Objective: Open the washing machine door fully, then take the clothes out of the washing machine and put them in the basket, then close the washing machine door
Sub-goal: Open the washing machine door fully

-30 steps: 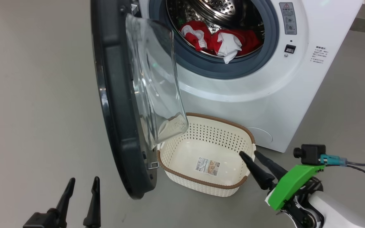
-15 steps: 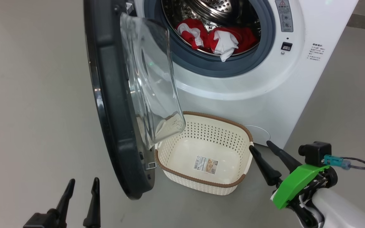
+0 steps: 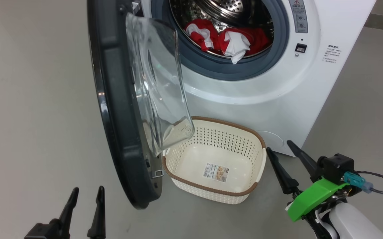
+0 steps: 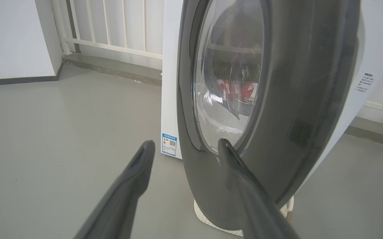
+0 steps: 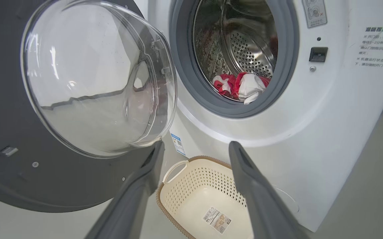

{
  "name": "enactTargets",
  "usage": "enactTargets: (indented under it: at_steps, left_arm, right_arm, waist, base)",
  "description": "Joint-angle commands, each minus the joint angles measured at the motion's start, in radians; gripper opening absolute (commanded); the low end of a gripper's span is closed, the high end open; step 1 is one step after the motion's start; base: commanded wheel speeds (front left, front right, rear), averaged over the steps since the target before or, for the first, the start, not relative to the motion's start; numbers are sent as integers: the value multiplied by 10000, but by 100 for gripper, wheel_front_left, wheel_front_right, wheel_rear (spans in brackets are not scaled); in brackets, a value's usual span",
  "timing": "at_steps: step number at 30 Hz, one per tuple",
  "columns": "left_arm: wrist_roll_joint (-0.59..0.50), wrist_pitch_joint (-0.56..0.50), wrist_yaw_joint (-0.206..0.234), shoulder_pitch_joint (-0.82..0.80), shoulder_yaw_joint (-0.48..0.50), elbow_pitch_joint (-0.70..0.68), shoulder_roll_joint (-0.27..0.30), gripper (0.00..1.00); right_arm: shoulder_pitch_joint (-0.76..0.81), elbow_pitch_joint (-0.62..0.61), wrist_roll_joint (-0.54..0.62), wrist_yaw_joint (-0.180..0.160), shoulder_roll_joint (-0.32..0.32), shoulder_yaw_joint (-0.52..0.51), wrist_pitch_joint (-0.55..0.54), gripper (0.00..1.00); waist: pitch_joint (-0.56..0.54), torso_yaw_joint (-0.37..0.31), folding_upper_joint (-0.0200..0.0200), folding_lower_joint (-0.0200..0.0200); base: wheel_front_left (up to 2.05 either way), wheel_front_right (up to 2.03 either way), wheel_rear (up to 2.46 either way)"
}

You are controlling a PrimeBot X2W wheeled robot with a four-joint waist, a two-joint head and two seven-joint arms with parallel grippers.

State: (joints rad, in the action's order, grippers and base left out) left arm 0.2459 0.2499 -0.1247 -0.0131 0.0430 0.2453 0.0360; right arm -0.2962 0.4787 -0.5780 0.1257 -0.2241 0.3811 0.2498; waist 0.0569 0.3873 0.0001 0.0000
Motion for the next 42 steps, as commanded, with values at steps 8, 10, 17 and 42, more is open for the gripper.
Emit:
enactTargets:
  at_steps: [8, 10, 17, 42]
  left_arm:
    - [-87, 118, -58, -171, 338, -300, 143, 100]
    - [-81, 118, -58, -170, 328, -296, 143, 100]
    - [-65, 118, -58, -176, 278, -270, 143, 100]
    - [480, 118, 437, -565, -944, -5845, 143, 0]
  right_arm:
    - [791, -883, 1512, 50, 501, -1107, 119, 100]
    - [911, -792, 1660, 50, 583, -1230, 119, 100]
    - [1124, -522, 2035, 50, 768, -1529, 120, 100]
    - [1416, -626, 2284, 50, 864, -1755, 120, 100]
  waist:
    - [12, 3, -1, 0]
    - [6, 9, -1, 0]
    - [-5, 19, -1, 0]
    - [-319, -49, -1, 0]
  base:
    - [0, 0, 0]
    - [0, 0, 0]
    - [0, 0, 0]
    - [0, 0, 0]
